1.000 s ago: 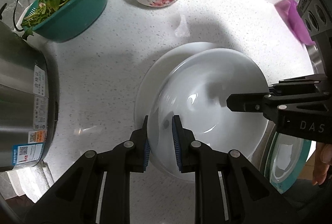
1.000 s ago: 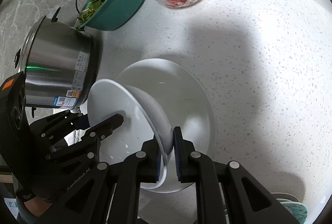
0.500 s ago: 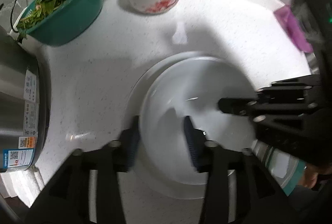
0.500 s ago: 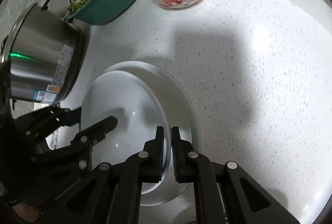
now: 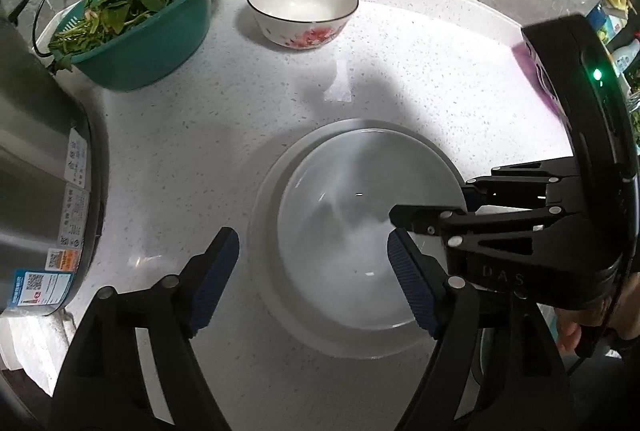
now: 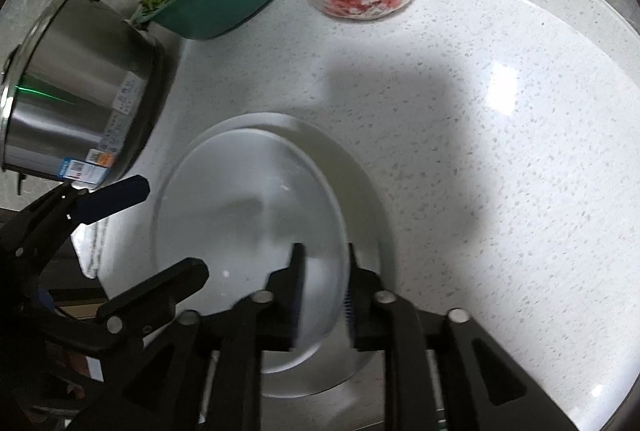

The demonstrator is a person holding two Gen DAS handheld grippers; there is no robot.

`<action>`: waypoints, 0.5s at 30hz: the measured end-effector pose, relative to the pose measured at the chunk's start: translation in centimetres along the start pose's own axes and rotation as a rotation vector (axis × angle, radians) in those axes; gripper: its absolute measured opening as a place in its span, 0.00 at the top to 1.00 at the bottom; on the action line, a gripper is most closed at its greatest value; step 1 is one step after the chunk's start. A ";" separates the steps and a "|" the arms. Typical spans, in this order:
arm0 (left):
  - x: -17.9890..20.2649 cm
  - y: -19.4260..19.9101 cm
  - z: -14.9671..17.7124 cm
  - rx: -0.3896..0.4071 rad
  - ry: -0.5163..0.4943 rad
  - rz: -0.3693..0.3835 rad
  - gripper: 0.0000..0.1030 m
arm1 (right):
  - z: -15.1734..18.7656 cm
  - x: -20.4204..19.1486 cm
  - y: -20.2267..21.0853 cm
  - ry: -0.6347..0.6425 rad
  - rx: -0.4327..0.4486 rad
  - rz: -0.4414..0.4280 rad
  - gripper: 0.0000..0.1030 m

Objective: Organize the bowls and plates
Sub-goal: 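Open both grippers and lift them off the nested bowls, then move both grippers to the red-floral white bowl and close on its rim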

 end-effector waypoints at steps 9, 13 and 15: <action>-1.9 2.7 -3.9 0.062 0.048 0.031 0.20 | -0.4 0.4 4.1 -0.020 0.089 -0.030 0.40; -1.8 2.2 -6.5 0.057 0.069 0.066 0.20 | -1.5 2.1 5.6 -0.034 0.124 -0.009 0.37; -1.6 1.6 -8.1 0.054 0.068 0.084 0.20 | -1.9 2.9 6.1 -0.062 0.128 -0.031 0.37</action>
Point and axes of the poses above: each gripper's, at about its wrist camera, not at the fingertips, and y roughly against the way its jaws point, x to its right, z to its underside, the point moved 4 cm from there along -y, roughly the way its jaws point, and after that the axes turned 12 degrees about y, right-handed, at the moved point
